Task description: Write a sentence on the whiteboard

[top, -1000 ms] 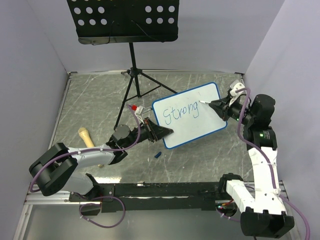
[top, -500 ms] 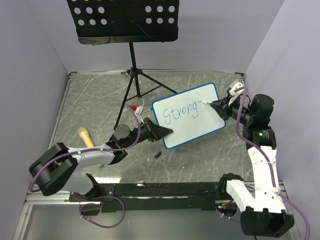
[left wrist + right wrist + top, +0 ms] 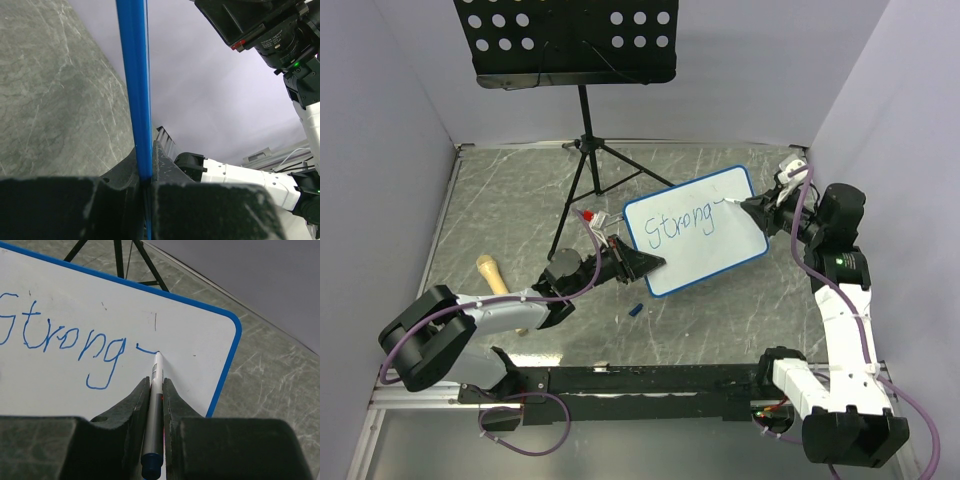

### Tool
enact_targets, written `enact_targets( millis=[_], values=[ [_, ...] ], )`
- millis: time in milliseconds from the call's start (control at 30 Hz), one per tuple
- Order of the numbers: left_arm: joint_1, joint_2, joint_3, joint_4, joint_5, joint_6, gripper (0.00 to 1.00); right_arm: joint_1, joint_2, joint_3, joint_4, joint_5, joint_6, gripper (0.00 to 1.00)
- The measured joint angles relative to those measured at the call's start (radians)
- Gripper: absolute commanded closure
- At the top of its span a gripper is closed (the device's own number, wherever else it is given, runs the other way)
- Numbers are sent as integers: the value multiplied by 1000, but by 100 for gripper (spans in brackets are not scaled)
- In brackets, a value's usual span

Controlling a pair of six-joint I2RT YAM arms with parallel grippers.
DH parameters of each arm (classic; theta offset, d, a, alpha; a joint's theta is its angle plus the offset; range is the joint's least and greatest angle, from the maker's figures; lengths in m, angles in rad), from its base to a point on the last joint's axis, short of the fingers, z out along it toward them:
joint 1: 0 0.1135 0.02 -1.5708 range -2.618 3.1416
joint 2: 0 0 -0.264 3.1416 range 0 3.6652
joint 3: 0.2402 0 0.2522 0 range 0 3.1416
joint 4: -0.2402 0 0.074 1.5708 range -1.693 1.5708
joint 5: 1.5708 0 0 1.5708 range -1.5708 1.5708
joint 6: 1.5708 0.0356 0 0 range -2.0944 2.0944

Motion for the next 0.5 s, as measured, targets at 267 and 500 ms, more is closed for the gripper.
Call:
enact_targets(
  millis=[267,500],
  values=[
    [1,15,1,2,19,-13,99,0,5,0,10,-34,14,100],
    [0,16,1,7,27,-14,99,0,5,0,13,-56,18,100]
  ],
)
